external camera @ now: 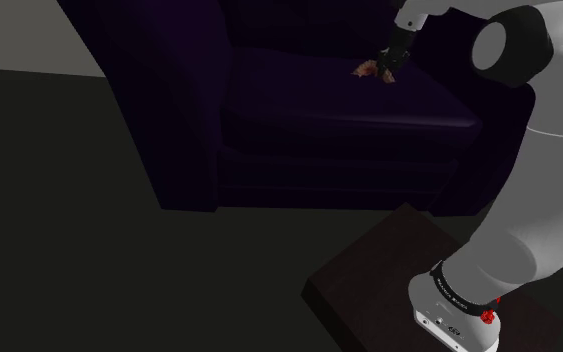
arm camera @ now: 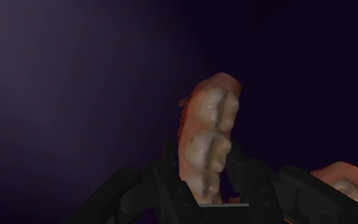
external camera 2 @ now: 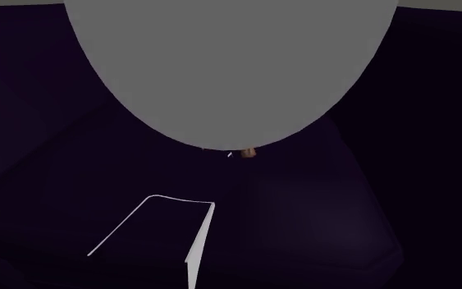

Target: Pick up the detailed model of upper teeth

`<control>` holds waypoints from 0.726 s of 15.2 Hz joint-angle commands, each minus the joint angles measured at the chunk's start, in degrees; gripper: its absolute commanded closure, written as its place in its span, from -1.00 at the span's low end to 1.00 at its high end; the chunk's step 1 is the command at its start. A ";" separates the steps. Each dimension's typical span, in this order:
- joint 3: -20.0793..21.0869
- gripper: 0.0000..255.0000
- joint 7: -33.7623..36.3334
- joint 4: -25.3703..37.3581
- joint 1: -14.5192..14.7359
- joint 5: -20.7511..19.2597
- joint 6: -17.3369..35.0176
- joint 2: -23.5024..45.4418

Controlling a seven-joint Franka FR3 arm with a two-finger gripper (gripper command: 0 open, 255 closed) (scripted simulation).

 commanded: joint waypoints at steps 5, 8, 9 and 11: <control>-0.09 1.00 0.45 4.97 -0.62 -0.01 -4.63 0.32; -0.12 1.00 0.67 7.91 -1.05 0.10 -7.16 0.72; -0.12 1.00 0.74 8.96 -1.22 0.16 -8.02 0.89; -0.11 1.00 0.87 11.18 -1.59 0.31 -9.81 1.32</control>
